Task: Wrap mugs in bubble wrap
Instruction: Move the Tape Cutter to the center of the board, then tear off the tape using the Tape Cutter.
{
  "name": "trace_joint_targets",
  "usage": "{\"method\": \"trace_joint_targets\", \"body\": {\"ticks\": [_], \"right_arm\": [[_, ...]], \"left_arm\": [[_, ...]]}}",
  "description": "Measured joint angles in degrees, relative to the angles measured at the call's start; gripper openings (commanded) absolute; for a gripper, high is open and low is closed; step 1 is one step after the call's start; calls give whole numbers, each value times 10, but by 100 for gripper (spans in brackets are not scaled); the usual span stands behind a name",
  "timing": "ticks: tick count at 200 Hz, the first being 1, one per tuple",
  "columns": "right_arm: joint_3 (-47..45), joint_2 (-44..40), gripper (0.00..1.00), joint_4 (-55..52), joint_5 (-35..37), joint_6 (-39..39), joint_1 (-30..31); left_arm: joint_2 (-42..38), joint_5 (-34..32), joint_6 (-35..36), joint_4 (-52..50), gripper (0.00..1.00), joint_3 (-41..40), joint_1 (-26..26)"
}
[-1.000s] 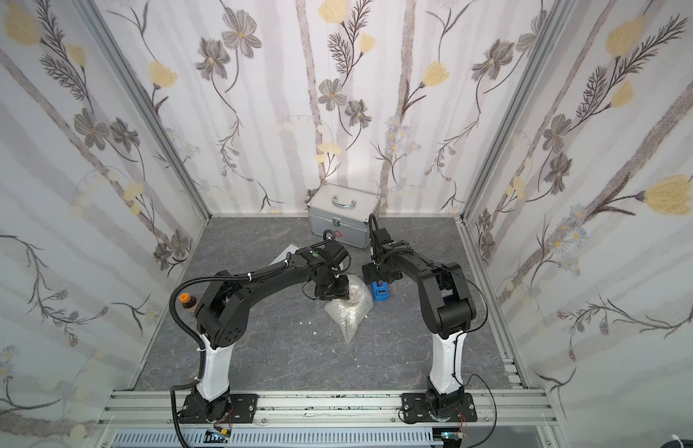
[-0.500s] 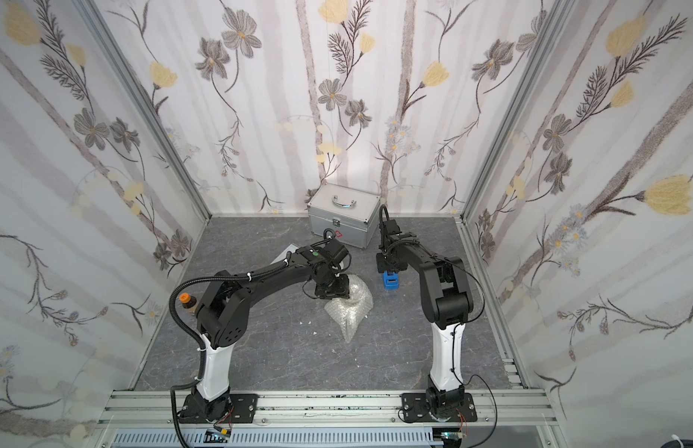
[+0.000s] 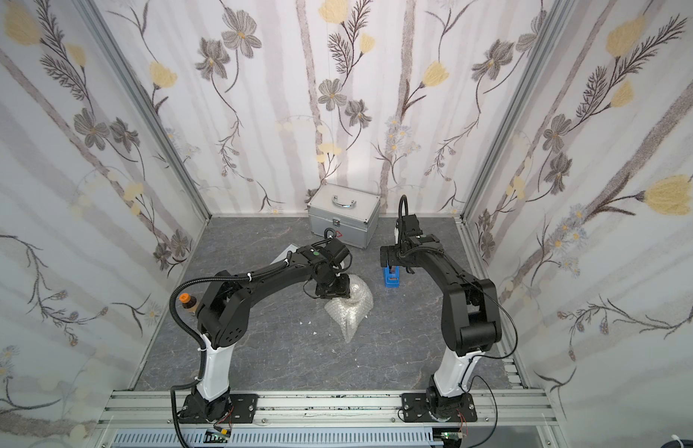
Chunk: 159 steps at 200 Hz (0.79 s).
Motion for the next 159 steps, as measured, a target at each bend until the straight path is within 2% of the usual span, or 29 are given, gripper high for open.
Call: {"method": "trace_joint_targets", "body": {"ticks": [16,26,37,45,51,61,73,96,159], "right_arm": [[-46,-35,99,35,-51,23,-30],[-73,-49,94,63,-86,37,-51],[-101,-57,73,90,-132,52,-78],[-115,-57,51,108,-165,62,-96],[-123,-55,44,121,-192,71,-109],[-130,-46,43,138,-226,81,-121],[-132,-31,38,155,-261,87,-126],[-132,-5,36,175,-302,91,-129],[-106,59,36,178,-314,93,-133]], "left_arm": [[0,0,0,-1,53,1,0],[0,0,0,-2,53,1,0],[1,0,0,-2,53,2,0],[2,0,0,-2,53,2,-1],[2,0,0,-2,53,3,-1],[3,0,0,-3,53,5,-1],[5,0,0,-4,53,9,-2],[8,-1,0,-7,53,16,-2],[16,-5,0,-13,53,27,-4]]}}
